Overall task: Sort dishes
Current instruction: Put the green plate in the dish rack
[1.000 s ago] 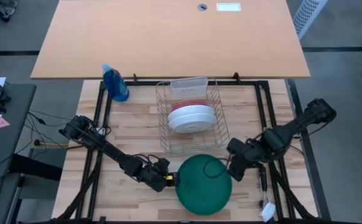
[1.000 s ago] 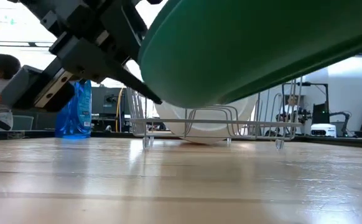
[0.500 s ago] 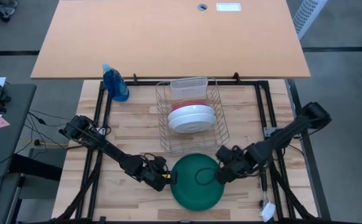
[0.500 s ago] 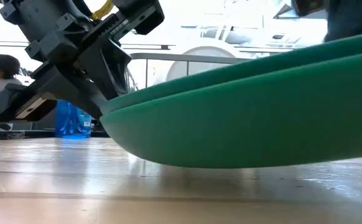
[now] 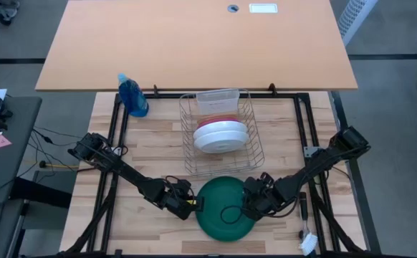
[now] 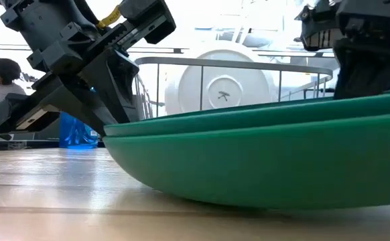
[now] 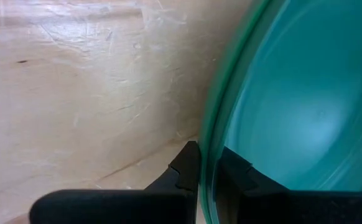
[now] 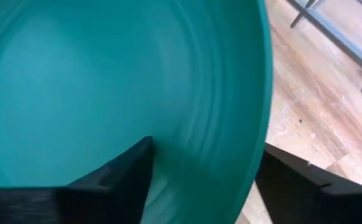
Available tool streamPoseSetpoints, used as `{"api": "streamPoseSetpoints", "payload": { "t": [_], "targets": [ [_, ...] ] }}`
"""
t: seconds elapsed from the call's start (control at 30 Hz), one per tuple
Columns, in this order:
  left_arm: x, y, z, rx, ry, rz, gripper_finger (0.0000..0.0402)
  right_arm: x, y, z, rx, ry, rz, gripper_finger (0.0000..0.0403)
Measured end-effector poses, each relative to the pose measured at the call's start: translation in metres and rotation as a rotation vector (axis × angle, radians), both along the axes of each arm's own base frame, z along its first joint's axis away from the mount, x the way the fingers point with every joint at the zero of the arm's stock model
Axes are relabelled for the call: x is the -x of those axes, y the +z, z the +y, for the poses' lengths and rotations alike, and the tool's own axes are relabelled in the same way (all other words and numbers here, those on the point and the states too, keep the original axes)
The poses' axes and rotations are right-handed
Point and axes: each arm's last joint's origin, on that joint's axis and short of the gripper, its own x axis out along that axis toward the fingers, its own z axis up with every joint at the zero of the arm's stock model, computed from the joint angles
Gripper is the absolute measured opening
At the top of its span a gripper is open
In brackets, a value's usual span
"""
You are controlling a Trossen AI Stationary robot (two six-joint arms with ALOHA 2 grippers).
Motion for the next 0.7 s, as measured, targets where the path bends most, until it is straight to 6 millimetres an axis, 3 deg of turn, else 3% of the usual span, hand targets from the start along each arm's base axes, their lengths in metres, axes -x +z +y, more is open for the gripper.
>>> {"api": "streamPoseSetpoints", "payload": {
  "t": [0.37,0.57,0.7],
  "targets": [
    [0.000,0.000,-0.001,0.015,-0.001,0.004,0.0016,0.000,0.001,-0.002,-0.009,-0.031,-0.005,0.0052],
    [0.000,0.005,-0.004,0.105,0.021,-0.007,0.0044,-0.002,0.003,-0.005,-0.007,-0.037,-0.014,0.0035],
    [-0.003,0.022,-0.007,0.087,-0.017,-0.046,0.0081,-0.001,0.006,-0.008,-0.010,-0.031,-0.005,0.0040]
  ]
}}
